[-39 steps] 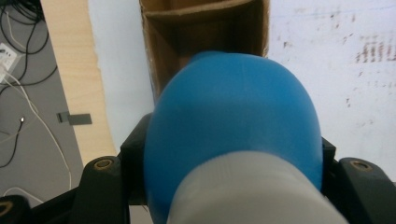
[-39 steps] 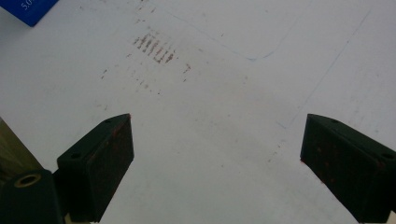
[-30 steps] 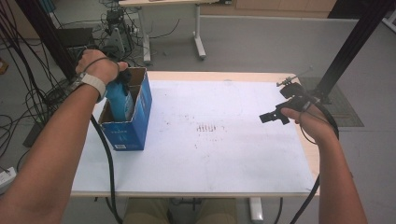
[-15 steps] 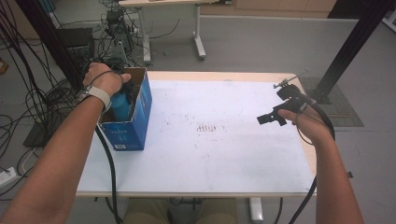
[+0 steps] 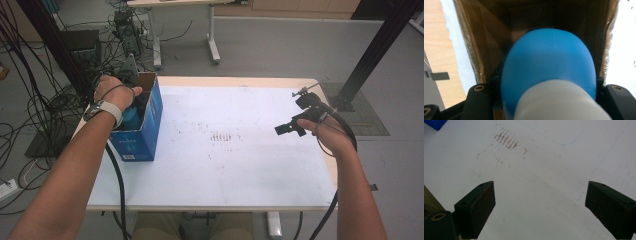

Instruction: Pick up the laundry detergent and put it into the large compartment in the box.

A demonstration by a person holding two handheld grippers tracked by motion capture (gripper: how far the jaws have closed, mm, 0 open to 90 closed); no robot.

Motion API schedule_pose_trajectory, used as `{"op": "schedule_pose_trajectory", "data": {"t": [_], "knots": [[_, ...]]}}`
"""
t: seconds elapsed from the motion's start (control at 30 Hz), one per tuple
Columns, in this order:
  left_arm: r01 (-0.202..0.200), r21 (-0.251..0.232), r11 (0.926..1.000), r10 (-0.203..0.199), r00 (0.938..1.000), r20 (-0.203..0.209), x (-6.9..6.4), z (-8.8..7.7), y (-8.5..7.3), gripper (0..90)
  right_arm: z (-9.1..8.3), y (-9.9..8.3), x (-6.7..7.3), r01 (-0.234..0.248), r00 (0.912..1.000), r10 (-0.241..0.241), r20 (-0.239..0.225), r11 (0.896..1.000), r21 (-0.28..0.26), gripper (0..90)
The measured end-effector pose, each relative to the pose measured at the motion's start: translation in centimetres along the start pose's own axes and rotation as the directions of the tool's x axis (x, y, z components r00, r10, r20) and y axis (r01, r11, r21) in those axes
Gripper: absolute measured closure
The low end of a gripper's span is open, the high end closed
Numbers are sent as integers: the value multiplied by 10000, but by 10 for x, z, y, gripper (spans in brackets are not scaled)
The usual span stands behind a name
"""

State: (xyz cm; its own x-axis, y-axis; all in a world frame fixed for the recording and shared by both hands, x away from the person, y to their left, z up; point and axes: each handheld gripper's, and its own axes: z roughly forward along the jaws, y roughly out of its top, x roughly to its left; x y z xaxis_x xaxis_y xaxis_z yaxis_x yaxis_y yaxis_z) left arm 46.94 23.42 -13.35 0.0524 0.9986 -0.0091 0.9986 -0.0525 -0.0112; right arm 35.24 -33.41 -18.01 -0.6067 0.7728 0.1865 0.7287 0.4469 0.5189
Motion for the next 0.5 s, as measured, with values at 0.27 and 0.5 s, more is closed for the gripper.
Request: {"op": "schedule_pose_trajectory", "data": {"t": [0.27, 0.5], "knots": [[-63, 34, 10000, 63, 10000, -70, -2, 8, 0, 385, -2, -2, 0, -44, 10000, 44, 40, 10000, -16, 91], [-82, 90, 9999, 82, 10000, -53, -2, 14, 1, 385, 0, -2, 0, -46, 10000, 46, 32, 10000, 13, 91]]}}
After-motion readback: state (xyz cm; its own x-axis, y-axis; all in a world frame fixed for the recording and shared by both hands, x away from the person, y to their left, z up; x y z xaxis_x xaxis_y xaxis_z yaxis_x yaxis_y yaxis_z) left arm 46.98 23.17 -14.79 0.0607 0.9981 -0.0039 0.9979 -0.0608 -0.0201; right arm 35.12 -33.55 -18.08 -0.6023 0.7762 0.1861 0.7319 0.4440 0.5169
